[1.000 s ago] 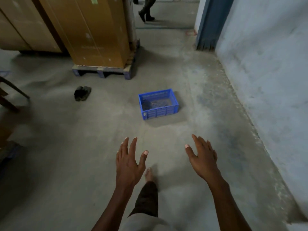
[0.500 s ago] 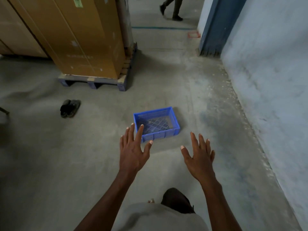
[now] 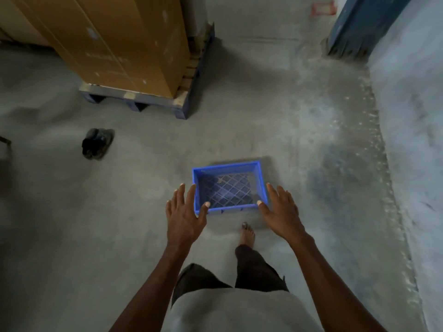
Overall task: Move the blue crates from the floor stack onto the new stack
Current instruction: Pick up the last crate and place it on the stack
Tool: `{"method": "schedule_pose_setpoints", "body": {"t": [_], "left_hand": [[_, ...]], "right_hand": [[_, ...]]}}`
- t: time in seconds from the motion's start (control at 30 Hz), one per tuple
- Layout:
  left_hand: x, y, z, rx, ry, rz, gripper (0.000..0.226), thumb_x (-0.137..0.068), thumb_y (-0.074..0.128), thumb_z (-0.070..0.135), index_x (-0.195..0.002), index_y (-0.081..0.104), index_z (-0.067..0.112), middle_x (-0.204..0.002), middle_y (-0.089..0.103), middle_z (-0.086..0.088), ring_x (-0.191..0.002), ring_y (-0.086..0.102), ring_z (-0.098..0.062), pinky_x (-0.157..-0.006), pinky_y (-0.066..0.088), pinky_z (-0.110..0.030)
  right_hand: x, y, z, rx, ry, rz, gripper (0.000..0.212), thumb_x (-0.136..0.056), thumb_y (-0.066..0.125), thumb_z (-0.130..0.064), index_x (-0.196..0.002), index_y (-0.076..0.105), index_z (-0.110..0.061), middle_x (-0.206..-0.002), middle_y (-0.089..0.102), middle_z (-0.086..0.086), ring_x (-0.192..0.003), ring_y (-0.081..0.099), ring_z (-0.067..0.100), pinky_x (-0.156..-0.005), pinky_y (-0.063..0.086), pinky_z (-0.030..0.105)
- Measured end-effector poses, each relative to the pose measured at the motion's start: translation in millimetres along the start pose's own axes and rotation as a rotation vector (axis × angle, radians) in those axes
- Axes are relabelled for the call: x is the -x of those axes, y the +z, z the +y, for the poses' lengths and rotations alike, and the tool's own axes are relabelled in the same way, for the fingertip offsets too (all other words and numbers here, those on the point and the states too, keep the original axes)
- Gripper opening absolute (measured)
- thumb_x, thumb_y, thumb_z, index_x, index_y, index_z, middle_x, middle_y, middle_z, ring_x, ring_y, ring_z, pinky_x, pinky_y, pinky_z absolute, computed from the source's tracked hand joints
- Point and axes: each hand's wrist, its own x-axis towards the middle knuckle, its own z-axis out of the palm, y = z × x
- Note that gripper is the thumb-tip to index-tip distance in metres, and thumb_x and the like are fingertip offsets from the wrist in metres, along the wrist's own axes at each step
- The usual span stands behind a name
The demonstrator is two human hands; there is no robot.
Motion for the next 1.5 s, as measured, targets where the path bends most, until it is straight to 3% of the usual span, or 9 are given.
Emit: {"method": "schedule_pose_setpoints", "body": {"t": [0.4, 0.57, 0.73, 0.9, 1.03, 1.13, 1.27, 1.37, 1.5], "left_hand": [[-191, 185, -75, -0.201, -0.054, -0.276, 0.064, -0.097, 0.055, 0.047, -0.154, 0.038, 0.022, -0.163, 0.03, -0.014, -0.147, 0.03, -0.034, -0.117, 0.026, -0.048], [-256, 317, -166, -0.273, -0.118, -0.412, 0.064, -0.094, 0.061, 0.042, -0.15, 0.044, 0.016, -0.157, 0.038, -0.016, -0.143, 0.037, -0.034, -0.113, 0.03, -0.046], [-316, 420, -255, -0.297, -0.226, -0.436, 0.069, -0.091, 0.063, 0.038, -0.148, 0.041, 0.007, -0.15, 0.044, -0.015, -0.137, 0.041, -0.035, -0.11, 0.033, -0.047], [-365, 494, -313, -0.267, -0.467, -0.33, 0.068, -0.095, 0.057, 0.047, -0.141, 0.04, 0.0, -0.136, 0.049, -0.023, -0.128, 0.045, -0.043, -0.104, 0.035, -0.052], [-381, 532, -336, 0.066, -0.569, -0.195, 0.05, -0.102, 0.048, 0.048, -0.115, 0.048, 0.0, -0.109, 0.058, -0.025, -0.105, 0.057, -0.044, -0.086, 0.043, -0.046], [-385, 542, -337, 0.423, -0.782, -0.115, 0.052, -0.102, 0.038, 0.058, -0.097, 0.049, 0.008, -0.091, 0.061, -0.015, -0.08, 0.06, -0.032, -0.073, 0.048, -0.041], [-405, 536, -356, 0.813, -0.993, -0.2, 0.069, -0.098, 0.03, 0.07, -0.087, 0.061, 0.01, -0.072, 0.06, -0.01, -0.057, 0.055, -0.023, -0.058, 0.049, -0.034], [-398, 543, -365, 0.783, -0.998, -0.316, 0.073, -0.092, 0.033, 0.078, -0.077, 0.061, 0.012, -0.067, 0.06, -0.006, -0.057, 0.055, -0.028, -0.052, 0.052, -0.029], [-365, 529, -349, 0.552, -0.796, -0.517, 0.061, -0.087, 0.047, 0.076, -0.075, 0.068, 0.02, -0.081, 0.063, 0.0, -0.061, 0.056, -0.023, -0.066, 0.047, -0.033]], "right_hand": [[-252, 114, 86, 0.262, 0.15, -0.219, 0.072, -0.098, 0.045, -0.054, -0.159, 0.015, -0.03, -0.168, 0.005, 0.009, -0.153, -0.003, 0.038, -0.12, 0.009, 0.056], [-366, 217, 160, 0.223, 0.254, -0.278, 0.076, -0.097, 0.053, -0.049, -0.159, 0.02, -0.021, -0.164, 0.021, 0.015, -0.149, 0.02, 0.039, -0.119, 0.022, 0.049], [-469, 299, 232, 0.06, 0.373, -0.184, 0.079, -0.094, 0.066, -0.033, -0.154, 0.026, 0.001, -0.154, 0.034, 0.029, -0.142, 0.033, 0.044, -0.116, 0.026, 0.047], [-547, 351, 275, -0.111, 0.477, -0.089, 0.084, -0.094, 0.064, -0.04, -0.154, 0.024, 0.003, -0.155, 0.032, 0.03, -0.143, 0.033, 0.042, -0.118, 0.026, 0.044], [-583, 374, 294, -0.249, 0.565, 0.064, 0.072, -0.094, 0.056, -0.055, -0.139, 0.046, 0.001, -0.138, 0.052, 0.028, -0.125, 0.052, 0.043, -0.105, 0.041, 0.047], [-599, 378, 306, -0.427, 0.626, 0.063, 0.063, -0.093, 0.048, -0.065, -0.109, 0.059, -0.005, -0.102, 0.061, 0.022, -0.085, 0.062, 0.033, -0.077, 0.05, 0.047], [-612, 369, 312, -0.692, 0.729, -0.091, 0.058, -0.097, 0.036, -0.068, -0.08, 0.052, -0.015, -0.073, 0.057, 0.014, -0.056, 0.051, 0.024, -0.054, 0.038, 0.031], [-611, 361, 313, -0.745, 0.746, -0.185, 0.066, -0.095, 0.03, -0.072, -0.076, 0.052, -0.013, -0.053, 0.056, 0.005, -0.045, 0.051, 0.02, -0.049, 0.039, 0.029], [-591, 337, 301, -0.851, 0.732, -0.157, 0.06, -0.096, 0.035, -0.068, -0.072, 0.051, -0.015, -0.045, 0.048, -0.001, -0.037, 0.046, 0.016, -0.042, 0.04, 0.024]]}}
